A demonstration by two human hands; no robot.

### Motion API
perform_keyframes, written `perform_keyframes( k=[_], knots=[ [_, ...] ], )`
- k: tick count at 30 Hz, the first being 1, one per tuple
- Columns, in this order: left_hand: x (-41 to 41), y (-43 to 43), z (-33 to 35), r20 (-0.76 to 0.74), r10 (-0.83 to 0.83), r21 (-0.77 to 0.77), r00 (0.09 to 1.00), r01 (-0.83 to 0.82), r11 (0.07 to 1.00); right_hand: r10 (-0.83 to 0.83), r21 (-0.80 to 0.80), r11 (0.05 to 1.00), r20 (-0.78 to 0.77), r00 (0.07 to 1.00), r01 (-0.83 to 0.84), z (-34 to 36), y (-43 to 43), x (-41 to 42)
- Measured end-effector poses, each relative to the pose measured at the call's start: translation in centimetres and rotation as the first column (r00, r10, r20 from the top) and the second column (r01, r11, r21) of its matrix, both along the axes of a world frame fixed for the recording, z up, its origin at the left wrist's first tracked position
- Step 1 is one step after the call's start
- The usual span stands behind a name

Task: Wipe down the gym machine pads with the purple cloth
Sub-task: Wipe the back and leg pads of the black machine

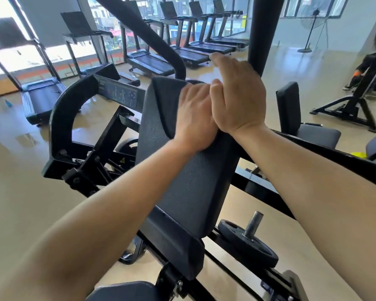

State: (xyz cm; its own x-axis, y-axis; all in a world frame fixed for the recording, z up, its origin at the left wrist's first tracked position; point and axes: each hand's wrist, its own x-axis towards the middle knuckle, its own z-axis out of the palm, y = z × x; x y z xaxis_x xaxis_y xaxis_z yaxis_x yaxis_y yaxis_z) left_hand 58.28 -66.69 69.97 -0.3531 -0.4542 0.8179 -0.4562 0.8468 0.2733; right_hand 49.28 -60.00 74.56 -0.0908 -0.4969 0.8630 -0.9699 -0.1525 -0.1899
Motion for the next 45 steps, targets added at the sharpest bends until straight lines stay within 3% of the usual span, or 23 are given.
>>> perform_keyframes(
  k=[3,6,9,12,14,18,24,27,30,32,34,35,37,40,42,45],
  knots=[
    [0.5,-0.2,-0.1,0.08,-0.068,-0.026,0.994,0.07,0.997,0.048,0.014,0.999,0.019,0.999,-0.048,-0.1,0.2,-0.3],
    [2.5,-3.5,0.9,0.064,0.005,0.031,0.998,-0.007,0.999,0.086,0.008,0.996,0.066,0.994,-0.087,-0.2,0.1,-0.4],
    [4.4,-7.8,1.7,0.027,0.187,0.225,0.982,-0.188,0.956,0.089,0.02,0.996,0.072,0.993,-0.091,-0.3,-0.1,-0.5],
    [5.1,-9.8,3.0,-0.059,0.253,0.484,0.966,-0.194,0.853,0.096,0.013,0.995,0.104,0.99,-0.098,-0.3,-0.1,-0.5],
    [4.8,-9.8,3.5,-0.044,0.297,0.559,0.954,-0.223,0.798,0.098,-0.005,0.995,0.124,0.987,-0.098,-0.3,0.0,-0.5],
    [3.6,-6.9,2.9,0.036,0.274,0.483,0.961,-0.257,0.837,0.132,0.034,0.99,0.151,0.98,-0.139,-0.2,0.1,-0.6],
    [0.1,1.2,1.2,-0.02,0.093,0.377,0.995,-0.078,0.923,0.263,0.122,0.949,0.202,0.943,-0.291,-1.0,2.5,-1.4],
    [-1.2,4.0,0.3,-0.007,0.013,0.265,1.0,-0.011,0.964,0.247,0.171,0.943,0.222,0.943,-0.287,-2.5,3.9,-2.6],
    [-1.7,5.9,-0.3,-0.008,-0.05,0.202,0.999,0.051,0.978,0.268,0.096,0.941,0.369,0.89,-0.324,-2.7,5.0,-3.5],
    [-1.3,6.7,-0.7,0.01,-0.116,0.147,0.993,0.113,0.983,0.242,0.034,0.958,0.43,0.87,-0.284,-2.2,5.4,-3.4],
    [-0.4,7.3,-1.3,0.041,-0.211,0.074,0.977,0.208,0.975,0.173,0.078,0.97,0.434,0.884,-0.228,-1.8,5.1,-2.9],
    [0.1,7.7,-1.3,0.021,-0.266,0.066,0.964,0.265,0.962,0.164,0.135,0.962,0.415,0.895,-0.238,-1.8,4.8,-2.5],
    [1.1,8.3,-1.0,-0.157,-0.315,0.144,0.936,0.337,0.93,0.193,0.221,0.934,0.351,0.916,-0.282,-2.8,4.3,-1.7],
    [2.2,7.9,-0.6,-0.428,-0.073,0.209,0.901,0.177,0.962,0.139,0.202,0.959,0.273,0.952,-0.198,-5.3,3.8,-1.3],
    [2.3,7.0,-1.0,-0.304,0.043,0.232,0.952,0.031,0.972,0.052,0.14,0.986,0.284,0.957,-0.095,-6.5,3.7,-0.7],
    [1.2,6.5,-3.0,0.016,-0.003,0.263,1.0,-0.001,0.965,0.029,0.025,0.999,0.345,0.938,-0.04,-7.4,3.5,0.4]
  ],
)
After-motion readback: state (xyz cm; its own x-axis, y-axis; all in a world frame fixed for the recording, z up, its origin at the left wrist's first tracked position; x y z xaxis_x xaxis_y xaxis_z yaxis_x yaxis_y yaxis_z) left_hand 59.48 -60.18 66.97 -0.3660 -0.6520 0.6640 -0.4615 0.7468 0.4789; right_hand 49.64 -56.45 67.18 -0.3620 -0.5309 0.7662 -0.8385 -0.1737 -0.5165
